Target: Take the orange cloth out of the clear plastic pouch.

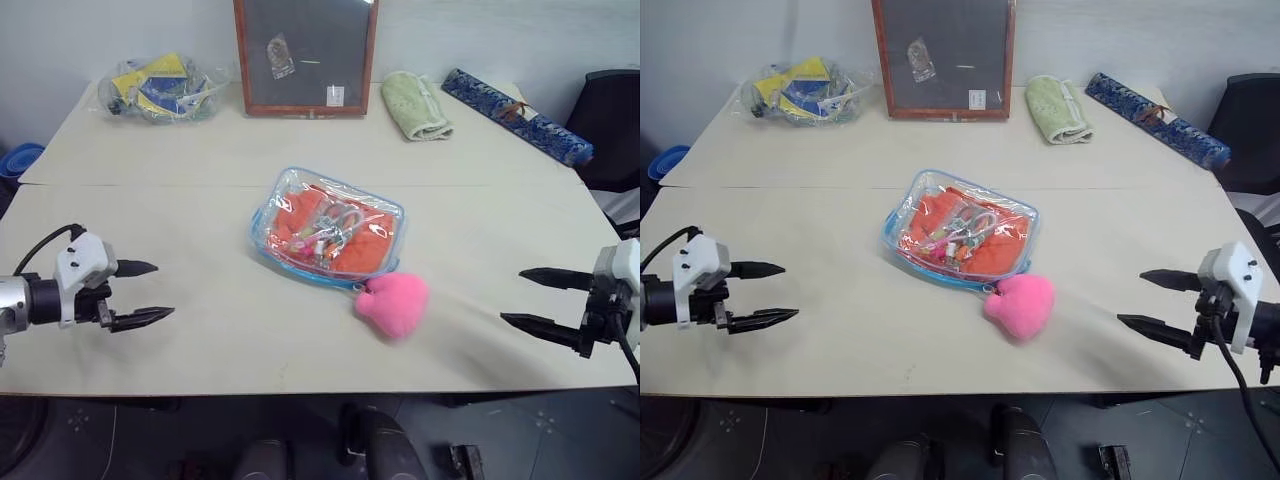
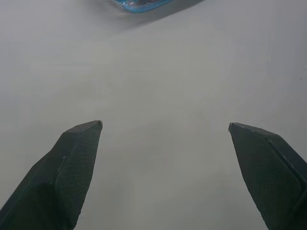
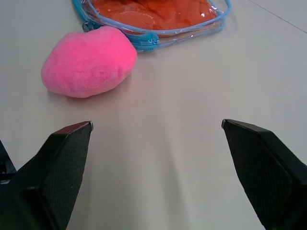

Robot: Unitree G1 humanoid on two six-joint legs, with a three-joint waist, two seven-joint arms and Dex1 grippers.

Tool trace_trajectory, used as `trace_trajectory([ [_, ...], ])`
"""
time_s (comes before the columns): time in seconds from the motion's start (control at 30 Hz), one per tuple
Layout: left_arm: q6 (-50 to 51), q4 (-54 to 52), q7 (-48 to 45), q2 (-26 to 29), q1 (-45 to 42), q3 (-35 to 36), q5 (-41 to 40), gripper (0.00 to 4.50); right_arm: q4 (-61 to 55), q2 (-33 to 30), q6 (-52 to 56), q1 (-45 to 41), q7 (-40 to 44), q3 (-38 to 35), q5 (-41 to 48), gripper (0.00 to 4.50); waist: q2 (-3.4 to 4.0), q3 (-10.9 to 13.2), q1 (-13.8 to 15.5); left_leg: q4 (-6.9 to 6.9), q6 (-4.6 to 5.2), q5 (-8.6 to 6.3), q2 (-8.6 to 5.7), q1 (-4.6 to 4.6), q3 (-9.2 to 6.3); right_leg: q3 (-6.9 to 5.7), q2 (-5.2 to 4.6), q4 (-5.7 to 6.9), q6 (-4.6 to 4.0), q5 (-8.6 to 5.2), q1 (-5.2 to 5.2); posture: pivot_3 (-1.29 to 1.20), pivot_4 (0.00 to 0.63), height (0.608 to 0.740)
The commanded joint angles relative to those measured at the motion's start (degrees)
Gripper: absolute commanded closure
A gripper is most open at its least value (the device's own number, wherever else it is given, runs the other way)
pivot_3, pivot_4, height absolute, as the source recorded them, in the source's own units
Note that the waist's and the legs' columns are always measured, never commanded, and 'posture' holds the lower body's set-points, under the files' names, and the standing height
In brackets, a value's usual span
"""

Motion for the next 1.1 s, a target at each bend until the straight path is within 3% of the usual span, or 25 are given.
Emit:
trace_trajectory([
  [0.03, -0.07, -1.31, -0.35, 0.28, -1.06, 0.26, -0.64, 0.01, -2.40, 0.44, 0.65, -0.13, -1.40, -2.00, 0.70, 0.00, 0.00, 0.00, 0.00, 0.00, 0.00, 0.00, 0.00, 0.00, 0.01, 0.00, 0.00, 0.00, 0.00, 0.00, 0.00, 0.00, 0.150, 0.740],
  [0.87, 5.35, -7.13, 5.51, -3.16, -0.04, 0.25, -0.75, 0.01, -5.89, 2.48, 2.02, -1.28, -6.44, -0.44, 1.00, 0.00, 0.01, 0.01, 0.02, 0.02, -0.04, 0.02, -0.02, 0.00, 0.05, 0.04, 0.02, 0.06, 0.00, 0.00, 0.00, 0.00, 0.150, 0.740],
  [1.0, 10.38, -9.55, 7.91, -5.17, -2.56, 0.50, -4.31, 0.01, -6.52, 3.59, 4.08, -2.13, -7.69, 0.09, 2.30, 0.00, 0.01, 0.01, 0.05, 0.02, -0.05, 0.03, -0.02, -0.01, 0.06, 0.07, 0.02, 0.08, 0.00, 0.00, 0.03, 0.00, 0.150, 0.740],
  [1.1, 21.47, -17.06, 14.11, -10.26, -9.08, -2.50, -10.89, 0.01, -11.72, 5.81, 7.32, -2.47, -10.53, 1.09, 5.72, 0.00, 0.00, 0.01, 0.53, 0.08, -0.06, 0.03, -0.03, -0.04, 0.05, 0.08, 0.01, 0.11, 0.01, 0.00, 0.07, 0.00, 0.150, 0.740],
])
